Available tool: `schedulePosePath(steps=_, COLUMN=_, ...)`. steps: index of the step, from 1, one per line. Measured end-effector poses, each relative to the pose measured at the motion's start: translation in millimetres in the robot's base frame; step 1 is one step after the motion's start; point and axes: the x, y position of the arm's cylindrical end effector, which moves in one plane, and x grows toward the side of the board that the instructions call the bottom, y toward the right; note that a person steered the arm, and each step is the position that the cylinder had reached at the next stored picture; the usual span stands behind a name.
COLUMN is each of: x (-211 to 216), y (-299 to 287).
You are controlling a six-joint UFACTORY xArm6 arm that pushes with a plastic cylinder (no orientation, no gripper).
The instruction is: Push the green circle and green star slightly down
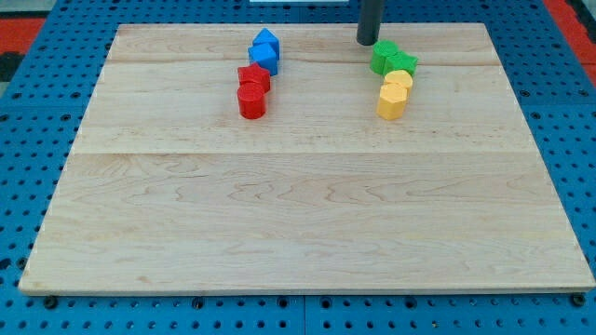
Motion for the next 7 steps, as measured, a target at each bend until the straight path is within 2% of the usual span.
schedulePosePath(steps=4, x=13, y=-42)
schedulePosePath(steps=7, x=33, y=6)
